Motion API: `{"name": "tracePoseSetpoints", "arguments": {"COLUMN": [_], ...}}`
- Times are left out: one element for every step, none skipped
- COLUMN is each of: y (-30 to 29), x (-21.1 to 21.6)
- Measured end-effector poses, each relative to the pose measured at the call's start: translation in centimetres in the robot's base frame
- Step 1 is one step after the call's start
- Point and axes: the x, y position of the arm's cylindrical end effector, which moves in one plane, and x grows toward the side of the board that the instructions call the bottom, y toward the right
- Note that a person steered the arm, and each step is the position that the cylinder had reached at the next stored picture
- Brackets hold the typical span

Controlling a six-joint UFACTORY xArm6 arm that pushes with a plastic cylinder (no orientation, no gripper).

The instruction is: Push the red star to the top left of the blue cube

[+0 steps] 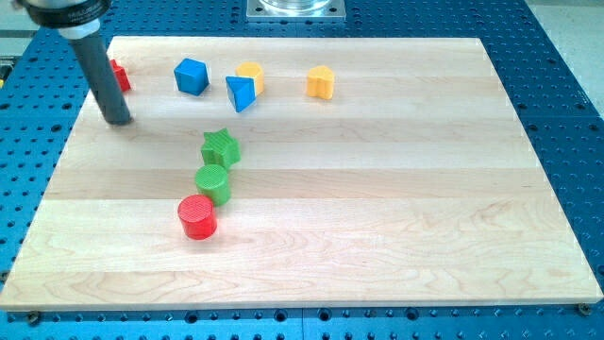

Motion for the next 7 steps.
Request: {"name": "tracePoseSetpoints", "arguments": {"y": [-2.9, -3.1, -2.7, -2.3, -2.3, -2.3, -2.0], "x": [-4.7, -7.8, -7.9, -10.8, -11.4, -11.4, -10.5]}}
